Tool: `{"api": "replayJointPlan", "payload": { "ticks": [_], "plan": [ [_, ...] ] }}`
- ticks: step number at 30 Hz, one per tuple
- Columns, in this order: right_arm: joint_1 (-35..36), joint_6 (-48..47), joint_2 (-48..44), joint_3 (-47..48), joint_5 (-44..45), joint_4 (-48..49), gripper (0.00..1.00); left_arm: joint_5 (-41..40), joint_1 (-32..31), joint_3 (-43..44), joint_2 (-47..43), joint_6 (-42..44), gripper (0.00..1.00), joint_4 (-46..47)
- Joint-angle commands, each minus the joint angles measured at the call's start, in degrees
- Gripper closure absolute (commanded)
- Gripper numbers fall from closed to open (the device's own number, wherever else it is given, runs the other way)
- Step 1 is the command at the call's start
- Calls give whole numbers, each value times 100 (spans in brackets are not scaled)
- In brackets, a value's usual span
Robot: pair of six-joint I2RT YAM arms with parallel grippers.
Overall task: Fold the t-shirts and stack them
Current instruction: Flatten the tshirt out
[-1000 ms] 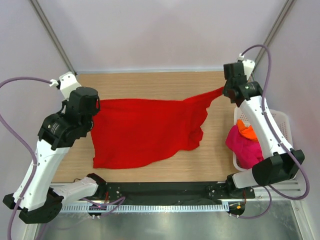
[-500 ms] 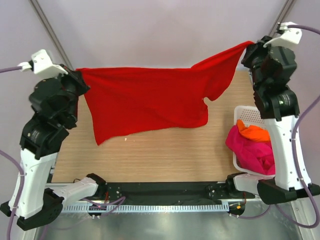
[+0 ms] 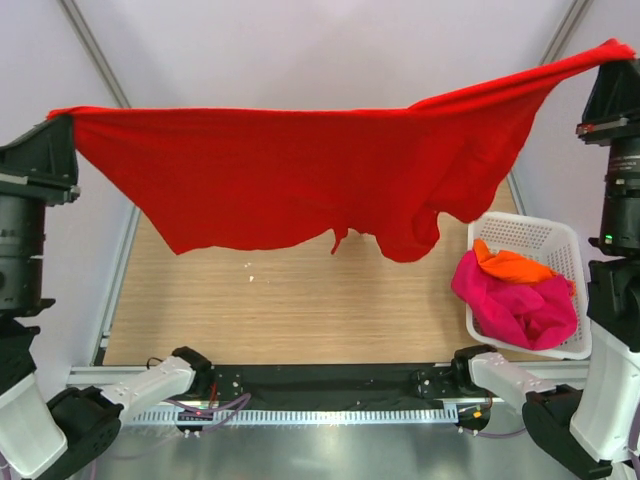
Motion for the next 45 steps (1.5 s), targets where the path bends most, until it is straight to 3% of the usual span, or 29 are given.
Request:
{"api": "replayJointPlan", "payload": {
  "ticks": [1, 9, 14, 18, 22, 24, 28, 36, 45],
  "plan": [
    [-20, -42, 259, 251, -13, 318, 99, -19, 55, 129, 79, 110, 100, 199],
    [-28, 38, 619, 675, -66, 397, 99, -151, 47, 235, 185, -5, 100, 261],
    [-20, 126, 1181, 718, 57, 818, 99, -643, 55, -186, 474, 223, 99, 664],
    [-20, 144, 1963, 1235, 197, 1082, 99, -1353, 55, -451, 1149, 724, 100, 1490],
    [-20, 65, 3059, 2114, 224, 1206, 99, -2065, 73, 13, 2046, 1391, 100, 2341],
    [-20, -14, 3334, 2623, 198, 1153, 99, -2068, 117, 295, 2346, 1559, 100, 2492],
    [-28, -173, 3546, 2617, 303, 1311, 99, -2006, 222, 508, 2821, 2156, 100, 2870],
    [-28, 81, 3029, 1151, 83, 1619, 99, -2498, 284, -1162, 2041, 1808, 100, 2916],
    [-20, 381, 1896, 869, -66, 1197, 99, -1919, 266, -970, 803, 910, 100, 1668]
  ]
}}
